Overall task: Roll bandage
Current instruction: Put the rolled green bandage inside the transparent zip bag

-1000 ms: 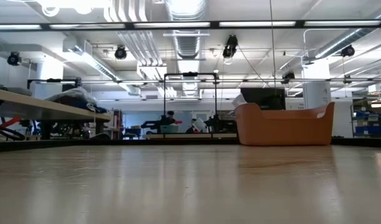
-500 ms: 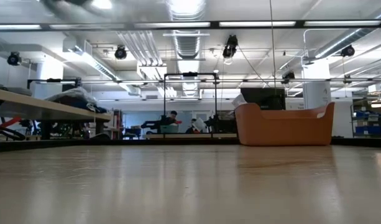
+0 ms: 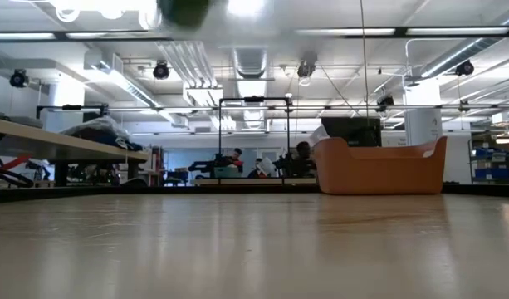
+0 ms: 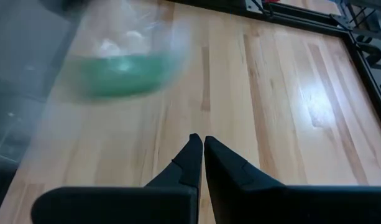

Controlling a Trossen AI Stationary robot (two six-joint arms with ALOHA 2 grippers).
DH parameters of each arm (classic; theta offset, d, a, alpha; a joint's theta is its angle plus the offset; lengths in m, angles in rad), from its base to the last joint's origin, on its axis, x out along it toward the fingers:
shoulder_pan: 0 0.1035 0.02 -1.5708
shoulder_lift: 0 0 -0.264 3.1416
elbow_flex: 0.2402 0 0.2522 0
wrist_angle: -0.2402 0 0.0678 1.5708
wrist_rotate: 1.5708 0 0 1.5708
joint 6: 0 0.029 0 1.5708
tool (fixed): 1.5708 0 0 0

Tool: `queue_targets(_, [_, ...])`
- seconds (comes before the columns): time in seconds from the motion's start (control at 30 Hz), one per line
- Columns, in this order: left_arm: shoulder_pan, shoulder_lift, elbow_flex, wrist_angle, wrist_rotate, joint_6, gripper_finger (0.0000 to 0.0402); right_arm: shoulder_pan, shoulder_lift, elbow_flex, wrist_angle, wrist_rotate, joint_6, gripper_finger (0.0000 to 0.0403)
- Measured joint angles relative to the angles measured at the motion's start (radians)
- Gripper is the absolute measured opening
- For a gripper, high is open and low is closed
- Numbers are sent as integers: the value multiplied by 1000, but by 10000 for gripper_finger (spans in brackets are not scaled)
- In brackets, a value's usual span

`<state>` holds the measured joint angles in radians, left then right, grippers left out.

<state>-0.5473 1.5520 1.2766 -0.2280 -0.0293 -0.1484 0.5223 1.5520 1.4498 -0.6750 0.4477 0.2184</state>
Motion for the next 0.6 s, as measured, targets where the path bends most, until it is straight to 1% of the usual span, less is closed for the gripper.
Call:
queue_targets(0.03, [-7, 0, -6, 43, 24, 40, 0, 0, 0, 0, 0, 0, 0, 13])
queue_targets(0.07, [-14, 0, -10, 58, 10, 55, 0, 0, 0, 0, 0, -1, 1, 13])
queue_targets(0.1, [-19, -6, -11, 48, -40, 52, 0, 0, 0, 0, 0, -1, 4, 13])
queue_targets(0.17, [-18, -19, -20, -10, -202, -1, 0, 0, 0, 0, 0, -1, 7, 13])
queue_targets(0.23, [-6, -33, -42, -69, -382, -90, 0, 0, 0, 0, 0, -1, 7, 13])
queue_targets(0.27, [5, -37, -56, -97, -442, -136, 0, 0, 0, 0, 0, -1, 7, 13])
queue_targets(0.3, [16, -40, -73, -114, -475, -172, 0, 0, 0, 0, 1, -1, 7, 13])
queue_targets(0.37, [29, -42, -113, -96, -482, -212, 0, 0, 0, 0, 3, -1, 7, 13])
queue_targets(0.5, [58, -42, -204, 63, -478, -244, 0, 0, 5, -1, 22, 2, -1, 14])
queue_targets(0.6, [83, -36, -256, 141, -478, -277, 0, 0, 27, -1, 44, 6, -24, 14])
